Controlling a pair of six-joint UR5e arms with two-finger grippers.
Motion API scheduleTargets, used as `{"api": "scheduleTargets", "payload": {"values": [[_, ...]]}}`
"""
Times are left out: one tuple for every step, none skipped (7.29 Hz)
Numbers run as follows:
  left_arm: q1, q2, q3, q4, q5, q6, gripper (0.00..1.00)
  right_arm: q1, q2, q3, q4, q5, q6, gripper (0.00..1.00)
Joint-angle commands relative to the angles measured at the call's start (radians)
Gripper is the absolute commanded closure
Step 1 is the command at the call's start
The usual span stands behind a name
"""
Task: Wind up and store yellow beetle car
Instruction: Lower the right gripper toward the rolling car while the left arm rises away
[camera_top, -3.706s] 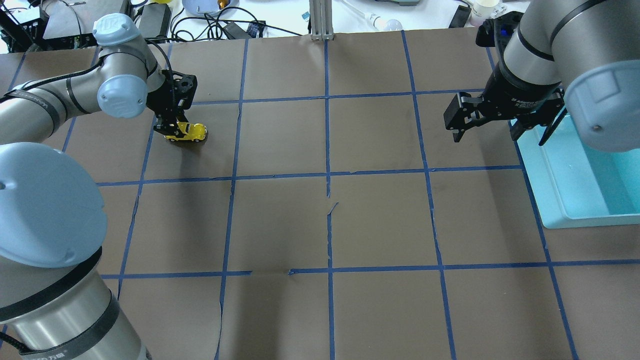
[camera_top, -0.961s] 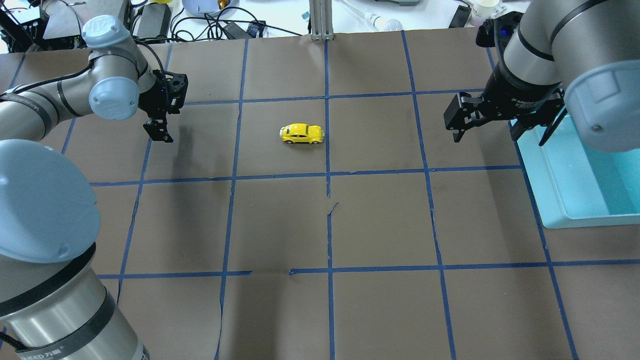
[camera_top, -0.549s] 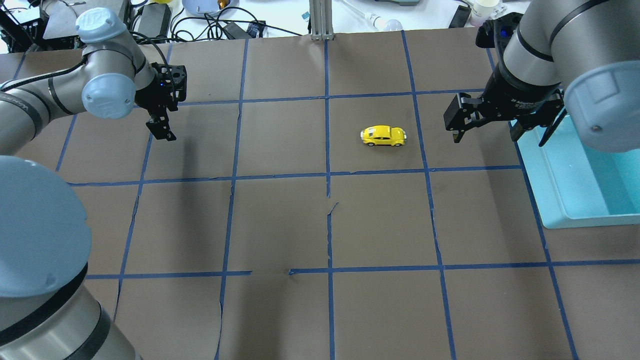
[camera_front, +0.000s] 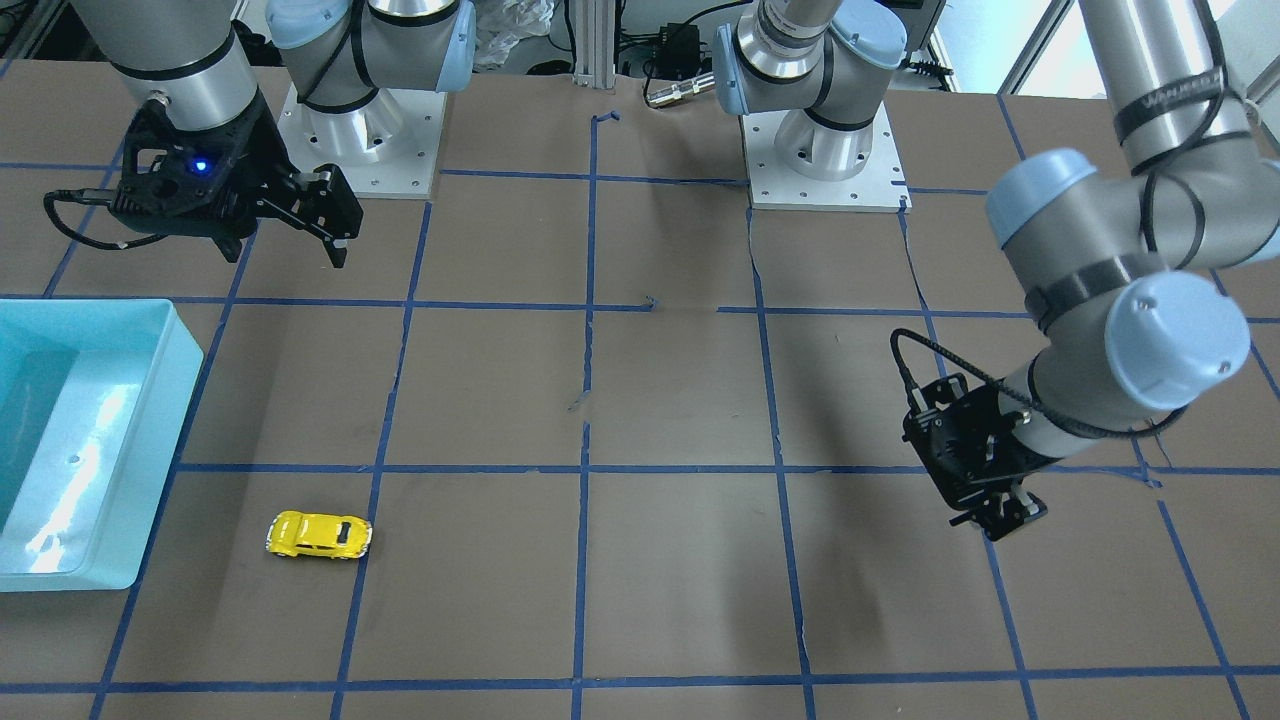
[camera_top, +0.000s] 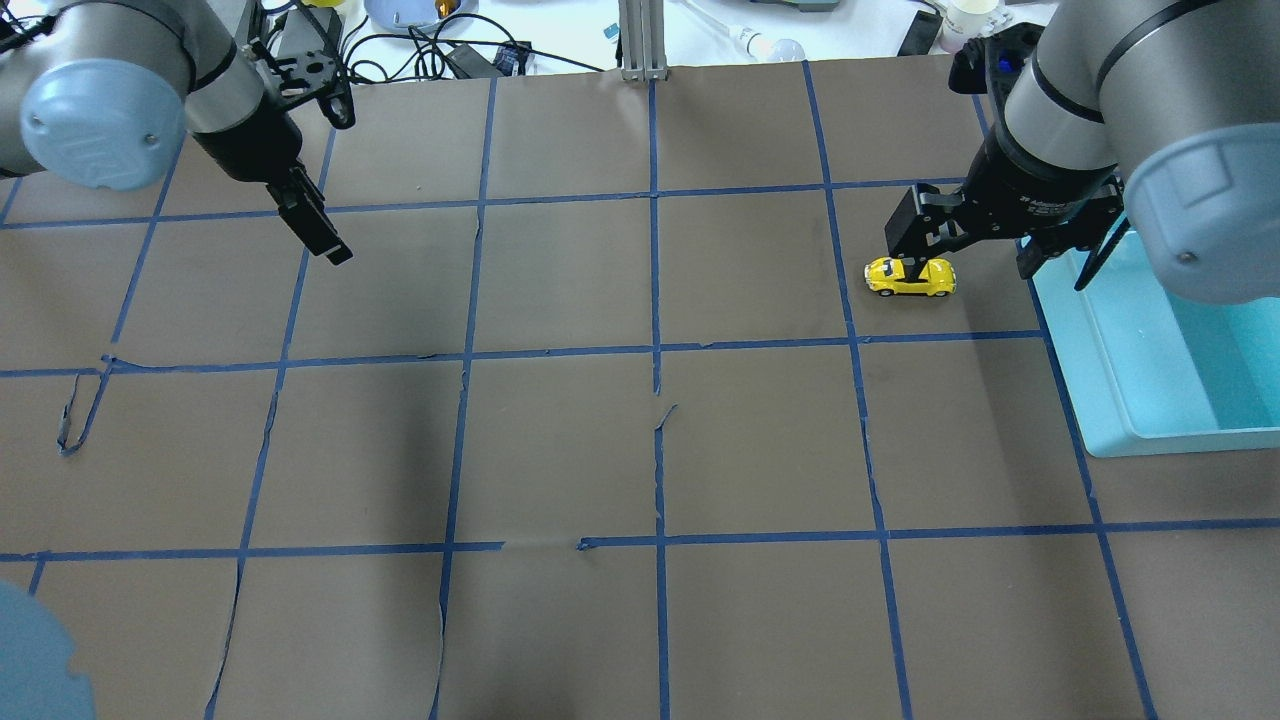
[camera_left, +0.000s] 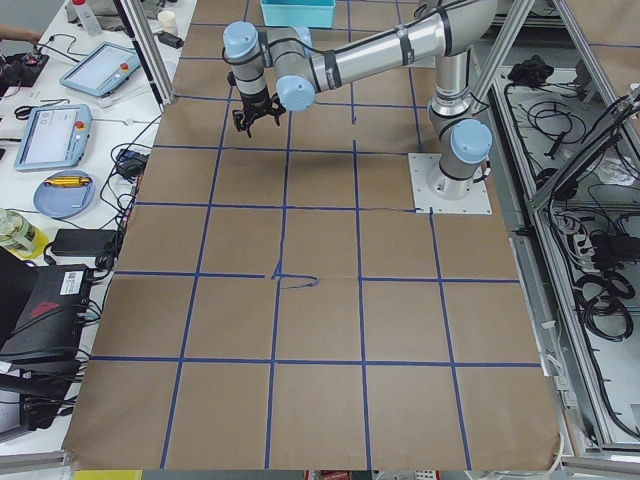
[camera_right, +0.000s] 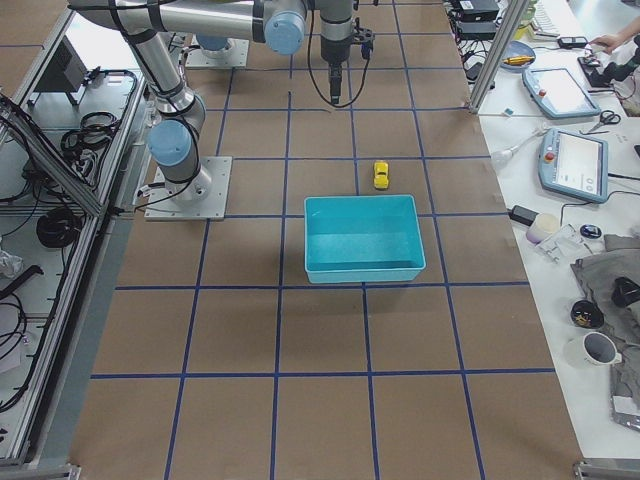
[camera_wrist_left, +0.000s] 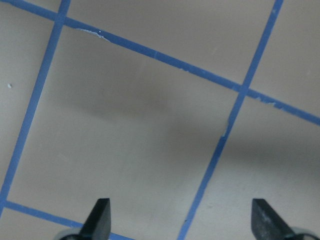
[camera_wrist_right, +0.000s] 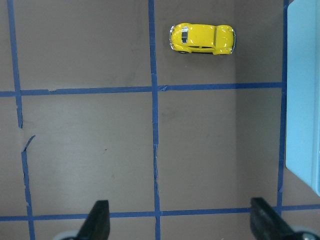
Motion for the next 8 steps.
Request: {"api": "scheduleTargets", "payload": {"values": [[-0.021, 0.159, -0.011, -0.073, -0.012, -0.193, 0.0, -0.004, 0.039, 0.0, -0.1, -0.001, -0.123, 0.0], [-0.036, 0.188, -0.017, -0.099, -0.013, -0.385, 0.0, -0.004, 0.074, 0.002, -0.125, 0.011, -0.261, 0.0], [-0.072, 0.21, -0.025, -0.117, -0.009, -0.502, 0.0, -0.008, 0.133, 0.005, -0.187, 0.007, -0.342, 0.0], [-0.101, 0.236, -0.036, -0.151, 0.003, -0.669, 0.0, -0.012, 0.17, 0.005, -0.224, 0.01, -0.464, 0.0], [-0.118, 0.241, -0.037, -0.15, -0.004, -0.879, 0.0, -0.018, 0.218, 0.002, -0.273, 0.008, -0.617, 0.0], [-0.144, 0.248, -0.039, -0.156, 0.007, -0.975, 0.0, -0.025, 0.261, 0.005, -0.327, 0.014, -0.758, 0.0], [-0.159, 0.253, -0.037, -0.173, 0.005, -1.146, 0.0, -0.027, 0.292, 0.005, -0.361, 0.015, -0.883, 0.0], [-0.171, 0.25, -0.036, -0.173, 0.007, -1.213, 0.0, -0.042, 0.341, 0.005, -0.413, 0.007, -1.01, 0.0]]}}
